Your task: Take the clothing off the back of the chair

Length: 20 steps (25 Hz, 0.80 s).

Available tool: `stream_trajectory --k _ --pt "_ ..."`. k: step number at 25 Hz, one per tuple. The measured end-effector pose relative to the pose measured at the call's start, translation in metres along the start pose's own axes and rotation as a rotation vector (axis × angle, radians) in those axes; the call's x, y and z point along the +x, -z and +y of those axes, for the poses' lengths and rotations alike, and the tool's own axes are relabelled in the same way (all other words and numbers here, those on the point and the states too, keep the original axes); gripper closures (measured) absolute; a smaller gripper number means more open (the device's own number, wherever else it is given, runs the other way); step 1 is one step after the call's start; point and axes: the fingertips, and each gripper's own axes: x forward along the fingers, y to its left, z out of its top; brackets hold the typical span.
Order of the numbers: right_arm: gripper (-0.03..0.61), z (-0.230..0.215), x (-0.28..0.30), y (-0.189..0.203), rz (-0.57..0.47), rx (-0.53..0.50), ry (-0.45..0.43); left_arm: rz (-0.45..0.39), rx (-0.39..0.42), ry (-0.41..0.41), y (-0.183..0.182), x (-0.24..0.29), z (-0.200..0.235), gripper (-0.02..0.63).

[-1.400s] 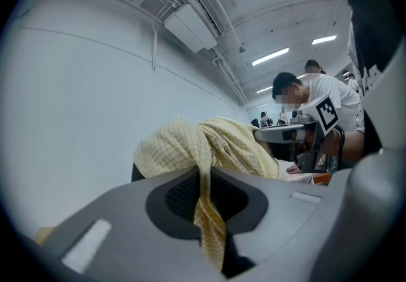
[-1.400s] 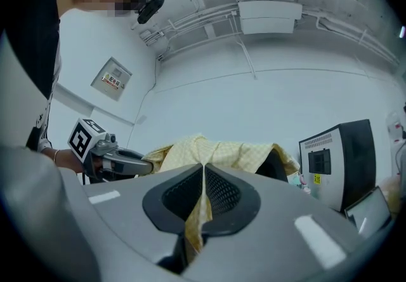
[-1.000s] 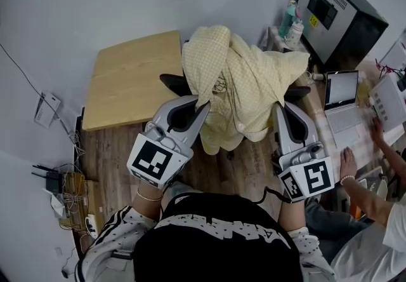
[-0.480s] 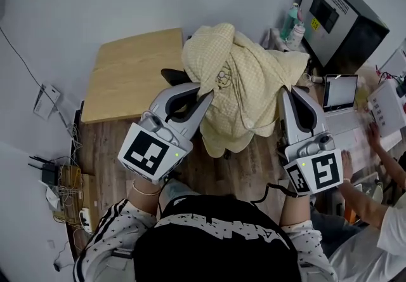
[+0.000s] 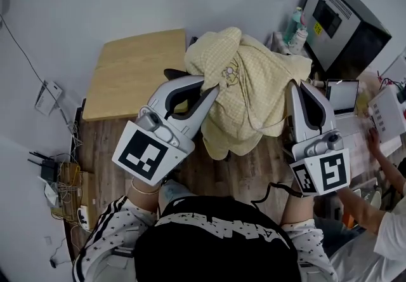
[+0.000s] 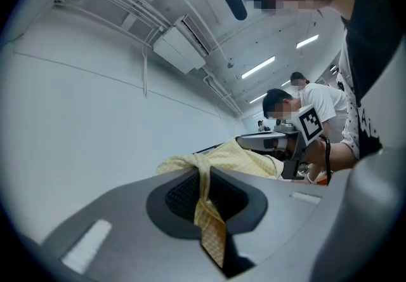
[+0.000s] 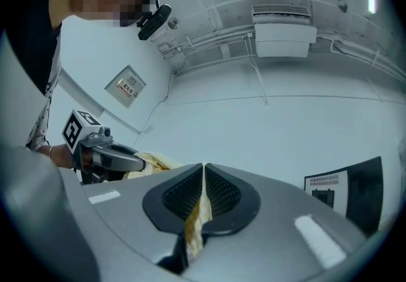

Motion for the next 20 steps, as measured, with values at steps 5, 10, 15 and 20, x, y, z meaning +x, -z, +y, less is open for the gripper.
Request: stream_trajectory --k 5,10,15,20 --pt "0.557 -0.002 -0.001 -0.012 -0.023 -0.013 0.009 -0.018 0.015 0.006 -0.011 -0.002 -0.001 0.588" --pt "0.557 -0.004 -0.007 -0.021 -0.037 -0.020 0.014 -0.028 0.027 0.005 -0.018 -0.003 -0.006 0.588" --pt "0.557 -0.006 -0.012 -0.031 -0.042 -0.033 0.021 -0.040 0.025 -0.002 -0.029 -0.007 -0.008 0.588" --pt "0.557 -0.007 -0.015 -0.035 -0.042 -0.032 0.016 -0.042 0.023 -0.011 -0.034 -0.009 -0.009 0.588"
